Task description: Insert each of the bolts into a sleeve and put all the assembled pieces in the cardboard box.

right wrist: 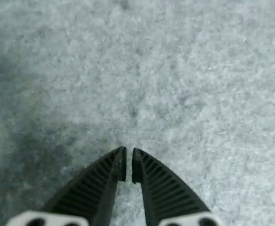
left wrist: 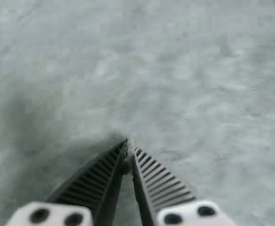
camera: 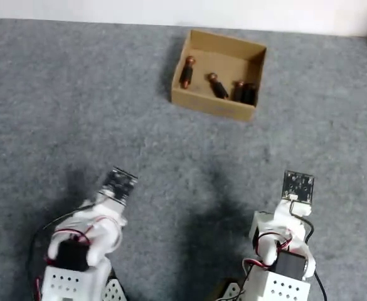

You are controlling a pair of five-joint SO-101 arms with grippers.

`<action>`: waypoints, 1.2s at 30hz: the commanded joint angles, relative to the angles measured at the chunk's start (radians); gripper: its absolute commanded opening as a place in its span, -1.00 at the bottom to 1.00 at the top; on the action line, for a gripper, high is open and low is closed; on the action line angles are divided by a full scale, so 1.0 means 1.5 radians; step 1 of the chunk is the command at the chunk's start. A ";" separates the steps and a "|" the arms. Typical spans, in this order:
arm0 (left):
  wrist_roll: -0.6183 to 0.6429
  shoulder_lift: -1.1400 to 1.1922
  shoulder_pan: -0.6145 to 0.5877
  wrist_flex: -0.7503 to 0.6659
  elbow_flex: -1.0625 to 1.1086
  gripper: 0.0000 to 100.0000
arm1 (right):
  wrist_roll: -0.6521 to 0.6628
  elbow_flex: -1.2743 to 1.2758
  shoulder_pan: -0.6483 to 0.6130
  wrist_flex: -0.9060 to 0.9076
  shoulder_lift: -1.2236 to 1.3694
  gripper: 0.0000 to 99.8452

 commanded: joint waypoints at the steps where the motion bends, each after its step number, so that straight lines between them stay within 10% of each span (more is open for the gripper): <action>1: 0.000 -0.007 -0.124 0.003 0.013 -0.99 | -0.005 0.093 0.004 0.004 -0.005 -0.97; 36: 0.000 -0.007 -0.191 0.004 0.013 -0.98 | -0.004 0.093 0.006 0.004 -0.005 -0.97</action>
